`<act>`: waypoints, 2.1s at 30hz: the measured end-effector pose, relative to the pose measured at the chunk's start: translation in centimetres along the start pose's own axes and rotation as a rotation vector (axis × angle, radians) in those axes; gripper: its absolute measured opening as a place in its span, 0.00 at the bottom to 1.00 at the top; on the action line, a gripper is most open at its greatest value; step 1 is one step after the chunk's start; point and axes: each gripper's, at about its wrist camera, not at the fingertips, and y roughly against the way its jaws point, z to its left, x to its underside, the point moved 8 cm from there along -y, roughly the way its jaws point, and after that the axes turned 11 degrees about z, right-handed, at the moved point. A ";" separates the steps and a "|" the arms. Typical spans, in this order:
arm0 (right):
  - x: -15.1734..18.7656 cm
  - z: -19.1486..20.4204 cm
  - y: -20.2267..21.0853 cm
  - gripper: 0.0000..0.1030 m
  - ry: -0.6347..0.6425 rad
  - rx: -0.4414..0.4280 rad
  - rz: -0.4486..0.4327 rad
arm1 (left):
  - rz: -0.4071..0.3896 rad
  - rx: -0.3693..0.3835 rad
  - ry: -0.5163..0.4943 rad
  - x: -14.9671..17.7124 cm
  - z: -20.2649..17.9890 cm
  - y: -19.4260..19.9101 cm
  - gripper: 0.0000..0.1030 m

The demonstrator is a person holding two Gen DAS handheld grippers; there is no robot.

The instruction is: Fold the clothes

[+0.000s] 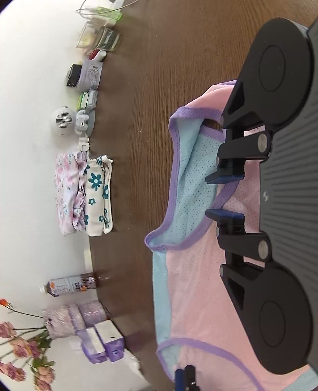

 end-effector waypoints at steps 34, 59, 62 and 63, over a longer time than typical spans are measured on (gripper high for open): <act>5.8 -4.1 5.1 0.24 -0.096 0.018 -0.042 | 0.020 -0.127 0.134 6.7 4.9 6.0 0.47; 6.7 0.8 7.0 0.29 -0.024 -0.062 -0.076 | 0.006 -0.188 0.193 7.0 6.9 6.1 0.52; 8.2 0.7 7.9 0.29 -0.069 -0.089 -0.076 | 0.007 -0.188 0.195 7.0 6.9 6.2 0.52; 8.6 0.8 8.3 0.29 -0.082 -0.106 -0.078 | 0.008 -0.189 0.196 6.9 6.8 6.2 0.52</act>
